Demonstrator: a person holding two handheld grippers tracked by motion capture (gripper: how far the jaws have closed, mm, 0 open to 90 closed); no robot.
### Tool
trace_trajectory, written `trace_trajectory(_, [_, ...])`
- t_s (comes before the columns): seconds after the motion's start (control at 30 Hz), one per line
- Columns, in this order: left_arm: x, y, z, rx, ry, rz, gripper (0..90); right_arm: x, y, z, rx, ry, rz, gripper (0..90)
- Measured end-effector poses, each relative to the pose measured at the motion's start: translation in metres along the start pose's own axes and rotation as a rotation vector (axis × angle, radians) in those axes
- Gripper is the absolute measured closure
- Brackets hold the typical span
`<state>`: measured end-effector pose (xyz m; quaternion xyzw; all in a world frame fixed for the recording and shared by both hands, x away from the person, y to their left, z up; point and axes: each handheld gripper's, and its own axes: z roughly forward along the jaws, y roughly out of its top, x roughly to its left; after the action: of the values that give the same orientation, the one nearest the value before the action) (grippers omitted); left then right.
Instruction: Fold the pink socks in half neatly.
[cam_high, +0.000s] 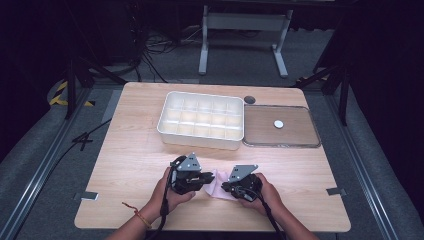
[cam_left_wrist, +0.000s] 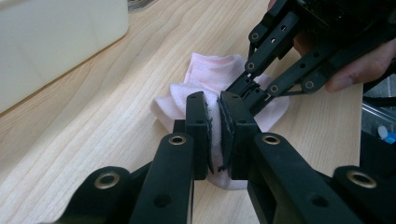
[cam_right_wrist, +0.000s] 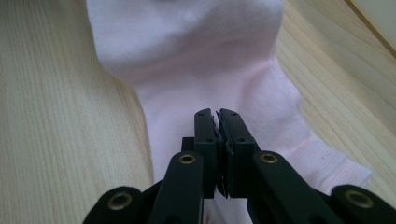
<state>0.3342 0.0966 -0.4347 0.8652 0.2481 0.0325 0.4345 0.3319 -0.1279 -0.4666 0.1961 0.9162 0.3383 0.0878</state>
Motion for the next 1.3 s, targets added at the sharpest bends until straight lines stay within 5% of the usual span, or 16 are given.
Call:
trace_trajectory(0.23, [-0.005,0.005,0.008,0.019,0.008,0.032,82.6,-0.016,-0.002,-0.03,-0.063,-0.044,0.037,84.4])
trace_trajectory(0.4, [-0.004,0.005,0.007,0.022,0.012,0.03,82.5,-0.031,-0.017,-0.047,-0.037,-0.104,0.074,82.8])
trace_trajectory(0.8, [-0.014,0.021,0.017,0.028,0.004,0.067,82.4,-0.034,-0.036,-0.037,0.013,-0.101,0.082,82.0])
trace_trajectory(1.3, [-0.023,0.032,0.037,0.079,0.01,0.109,81.9,-0.035,-0.033,-0.032,0.004,-0.097,0.076,82.6])
